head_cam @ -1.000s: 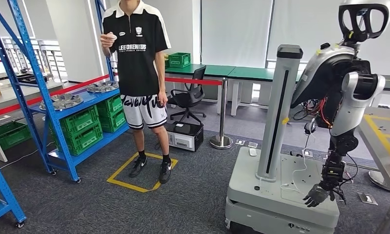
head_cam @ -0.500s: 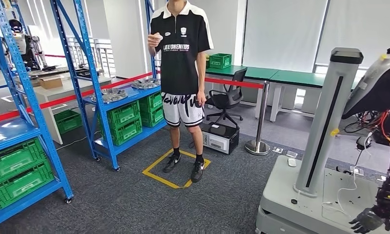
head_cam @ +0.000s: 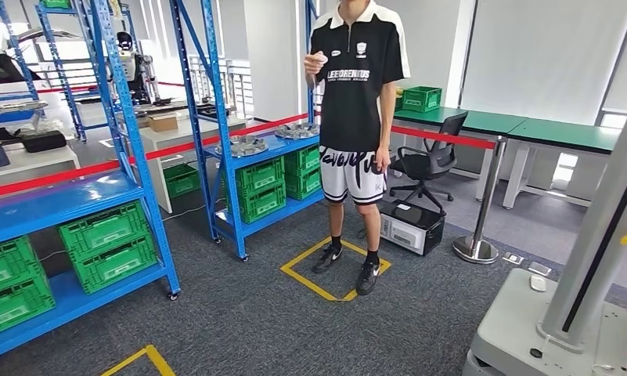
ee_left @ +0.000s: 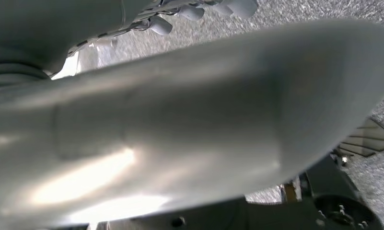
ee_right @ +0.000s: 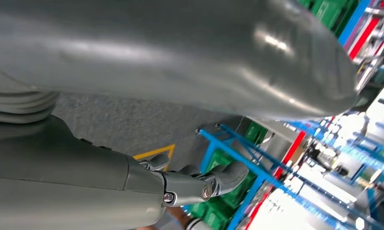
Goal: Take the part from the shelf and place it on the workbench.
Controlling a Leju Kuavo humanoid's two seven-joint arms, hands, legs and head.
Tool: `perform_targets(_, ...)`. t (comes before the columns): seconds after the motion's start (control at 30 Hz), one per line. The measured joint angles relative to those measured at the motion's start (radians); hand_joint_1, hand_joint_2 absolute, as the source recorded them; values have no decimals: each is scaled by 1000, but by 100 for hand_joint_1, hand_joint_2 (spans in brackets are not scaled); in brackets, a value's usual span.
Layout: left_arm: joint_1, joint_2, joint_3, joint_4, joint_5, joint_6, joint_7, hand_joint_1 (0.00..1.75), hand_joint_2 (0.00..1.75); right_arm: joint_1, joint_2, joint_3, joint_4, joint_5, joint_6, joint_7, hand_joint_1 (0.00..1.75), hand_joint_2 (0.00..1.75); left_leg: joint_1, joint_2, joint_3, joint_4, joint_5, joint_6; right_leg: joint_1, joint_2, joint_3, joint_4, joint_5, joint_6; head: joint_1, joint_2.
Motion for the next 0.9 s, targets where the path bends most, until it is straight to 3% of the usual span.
perform_targets(0.07, 3, 0, 1, 0, 0, 2, 3, 0, 0, -3, 2, 3, 0, 0, 3, 1, 0, 0, 4, -26, -2, -5, 6, 6, -1, -12, 6, -1, -3, 10, 0, 0)
perform_targets(0.13, 4, -1, 2, 0, 0, 5, 4, 0, 0, -6, 3, 5, -2, 0, 10, 1, 0, 0, 13, -50, 3, -13, 13, 14, -5, 37, -3, 33, -30, 23, 0, 0)
perform_targets(0.2, 0, -1, 2, 0, 0, 6, 3, 0, 0, -7, 3, 5, -1, 0, 18, 1, 0, 0, 17, -75, 3, -15, 19, 21, -11, 103, -52, 143, -88, 32, 1, 0)
perform_targets(0.27, -2, -1, 2, 0, 0, 6, 0, 0, 0, -5, 3, 5, 1, 1, 25, 1, 0, 0, 17, -103, 0, -12, 20, 23, -15, 121, -110, 257, -128, 36, 1, 0)
perform_targets(0.3, -1, -1, 3, 0, 1, 6, 0, 0, 0, -5, 3, 5, 2, 2, 28, 0, 0, 0, 18, -119, -2, -10, 20, 23, -17, 122, -121, 272, -121, 38, 1, 0)
perform_targets(0.33, -1, -1, 5, 0, 1, 6, 0, 0, 0, -6, 3, 5, 2, 3, 31, 0, 0, 0, 19, -134, -3, -6, 19, 20, -20, 125, -112, 246, -94, 40, 0, 0)
perform_targets(0.37, 0, -1, 6, 0, 1, 6, 0, 0, 0, -7, 3, 5, 2, 3, 32, -1, 0, 0, 21, -150, -4, -2, 18, 17, -24, 132, -86, 187, -55, 42, 0, 0)
perform_targets(0.4, 0, -1, 7, 0, 1, 7, 1, 0, 0, -10, 3, 5, 2, 3, 33, -1, 0, 0, 23, -165, -6, 3, 17, 12, -29, 156, -55, 121, -26, 43, 0, 0)
perform_targets(0.43, -1, -1, 7, 0, 1, 7, 2, 0, 0, -12, 4, 5, 3, 4, 33, -1, 0, 0, 24, -178, -10, 9, 15, 5, -32, 182, -31, 65, -7, 43, 0, 0)
perform_targets(0.5, -1, 0, 7, 0, -2, 7, 3, 0, 0, -16, 7, 5, 4, 6, 35, 0, 0, 0, 25, -201, -22, 13, 17, -12, -33, 214, -14, 21, -3, 37, -1, 0)
perform_targets(0.57, 1, 1, 7, 0, -6, 7, 4, 0, 0, -20, 13, 5, 4, 10, 38, 1, 0, 0, 28, -217, -31, 6, 24, -27, -30, 195, -15, 16, 2, 21, -2, 0)
perform_targets(0.63, 2, 1, 7, 0, -8, 8, 7, 0, 0, -25, 21, 5, 4, 13, 41, 1, 0, 0, 28, -177, -44, 26, 10, -36, -31, 169, -12, 8, 7, 3, -2, 0)
perform_targets(0.7, -1, 0, 7, 1, -9, 8, 11, 0, 0, -25, 25, 5, 4, 13, 45, 1, 0, 0, 26, -109, -90, 124, -47, -40, -30, 137, -11, 4, 8, -8, -2, 0)
perform_targets(0.77, -4, 0, 7, 1, -10, 8, 13, 0, 0, -24, 25, 5, 5, 13, 47, 1, 0, 0, 26, -86, -151, 254, -106, -46, -25, 104, -11, 4, 7, -13, -2, 0)
perform_targets(0.8, -3, 0, 7, 1, -12, 7, 13, 0, 0, -23, 25, 5, 6, 13, 48, 0, 0, 0, 26, -84, -165, 288, -113, -47, -24, 89, -11, 4, 6, -13, -2, 0)
perform_targets(0.83, -1, 0, 7, 1, -13, 5, 13, 0, 0, -24, 25, 5, 8, 13, 49, 0, 0, 0, 26, -82, -162, 289, -104, -47, -23, 75, -10, 4, 5, -13, -2, 0)
perform_targets(0.9, 1, 1, 7, 1, -15, -2, 13, 0, 0, -29, 25, 5, 11, 13, 50, -1, 0, 0, 25, -59, -96, 172, -41, -41, -22, 48, -5, 4, 1, -10, -2, 0)
